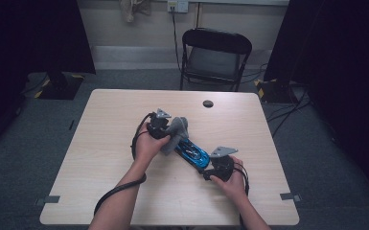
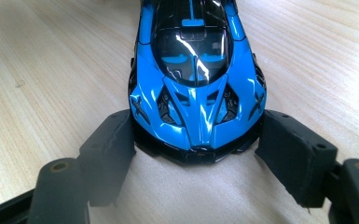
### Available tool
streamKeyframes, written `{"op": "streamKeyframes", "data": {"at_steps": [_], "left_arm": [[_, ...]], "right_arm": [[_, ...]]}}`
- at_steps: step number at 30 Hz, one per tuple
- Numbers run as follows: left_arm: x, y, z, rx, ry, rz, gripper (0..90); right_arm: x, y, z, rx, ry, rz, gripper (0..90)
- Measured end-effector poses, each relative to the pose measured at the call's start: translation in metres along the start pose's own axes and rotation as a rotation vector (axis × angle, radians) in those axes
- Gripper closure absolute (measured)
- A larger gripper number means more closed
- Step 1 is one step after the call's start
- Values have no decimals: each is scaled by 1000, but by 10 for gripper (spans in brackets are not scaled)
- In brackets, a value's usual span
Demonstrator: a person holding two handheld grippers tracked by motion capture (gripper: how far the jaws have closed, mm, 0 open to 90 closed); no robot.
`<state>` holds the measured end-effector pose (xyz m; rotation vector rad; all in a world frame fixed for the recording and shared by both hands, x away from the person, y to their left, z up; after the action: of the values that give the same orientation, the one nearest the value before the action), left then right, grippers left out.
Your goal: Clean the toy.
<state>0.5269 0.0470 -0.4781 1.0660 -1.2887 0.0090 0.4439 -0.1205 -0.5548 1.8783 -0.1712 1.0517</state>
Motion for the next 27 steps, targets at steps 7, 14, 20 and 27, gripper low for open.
{"op": "streamKeyframes", "data": {"at_steps": [7,14,20,27], "left_arm": [[14,-3,36,-82,-49,38,711],[17,-11,68,-143,-83,41,711],[14,-18,85,-186,-78,35,711],[6,-33,107,-223,-89,-2,712]], "right_arm": [[0,0,0,0,0,0,270],[0,0,0,-1,1,0,270],[0,0,0,0,0,0,270],[0,0,0,-1,0,0,270]]}}
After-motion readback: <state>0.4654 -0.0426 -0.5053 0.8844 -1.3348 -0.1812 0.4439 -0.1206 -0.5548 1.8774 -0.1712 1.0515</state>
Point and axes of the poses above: each handheld gripper's, and its own axes: y roughly backward along the jaws, x roughly out of its top, z roughly to its right, the point moved 8 cm from there along -y, roughly forward along the jaws, and after that the axes turned 14 degrees about -y, right-handed, at the moved point
